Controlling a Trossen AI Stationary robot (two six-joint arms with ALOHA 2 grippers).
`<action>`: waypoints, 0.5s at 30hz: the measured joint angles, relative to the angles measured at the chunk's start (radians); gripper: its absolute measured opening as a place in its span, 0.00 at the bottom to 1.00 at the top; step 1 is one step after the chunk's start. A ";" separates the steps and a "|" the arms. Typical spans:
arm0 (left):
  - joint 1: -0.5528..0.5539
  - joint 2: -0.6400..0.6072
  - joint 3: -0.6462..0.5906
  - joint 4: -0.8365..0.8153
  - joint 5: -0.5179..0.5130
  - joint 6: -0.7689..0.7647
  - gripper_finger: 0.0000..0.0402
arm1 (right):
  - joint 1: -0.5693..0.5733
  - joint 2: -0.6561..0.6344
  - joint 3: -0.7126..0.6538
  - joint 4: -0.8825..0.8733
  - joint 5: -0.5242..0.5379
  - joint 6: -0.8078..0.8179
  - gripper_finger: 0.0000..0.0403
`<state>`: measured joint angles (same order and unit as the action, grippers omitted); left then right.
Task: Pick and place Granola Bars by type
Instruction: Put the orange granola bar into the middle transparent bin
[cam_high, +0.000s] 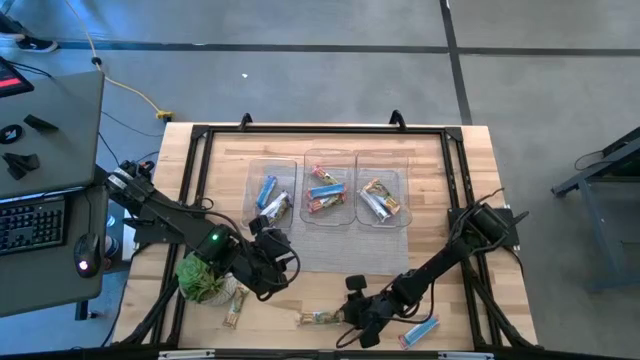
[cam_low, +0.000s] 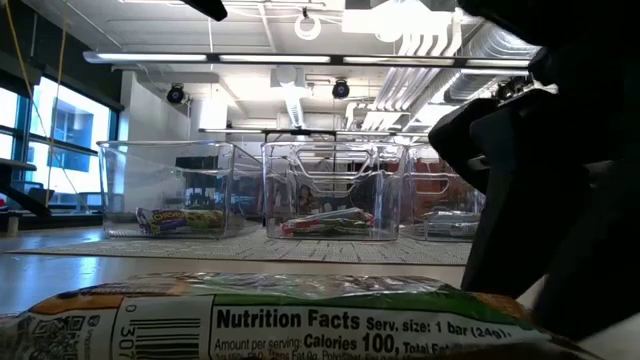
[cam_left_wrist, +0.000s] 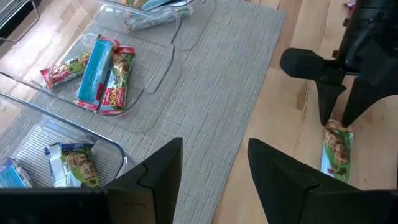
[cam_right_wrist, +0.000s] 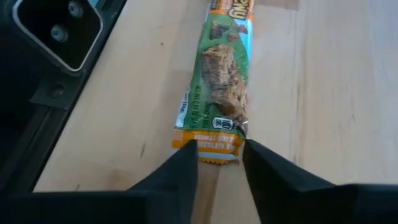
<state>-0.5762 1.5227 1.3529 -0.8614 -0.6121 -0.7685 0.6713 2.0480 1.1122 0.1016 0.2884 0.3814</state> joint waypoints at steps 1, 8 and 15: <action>0.000 0.000 0.000 0.000 0.000 0.000 0.44 | -0.006 0.000 0.000 -0.003 -0.013 0.004 0.28; 0.000 0.000 0.000 0.000 -0.001 0.000 0.44 | -0.031 0.000 0.000 -0.003 -0.038 0.013 0.03; 0.000 0.000 0.000 0.000 -0.001 0.001 0.44 | -0.041 0.000 0.000 0.014 -0.045 -0.003 0.01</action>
<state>-0.5762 1.5227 1.3529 -0.8616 -0.6128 -0.7680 0.6300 2.0476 1.1118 0.1153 0.2439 0.3789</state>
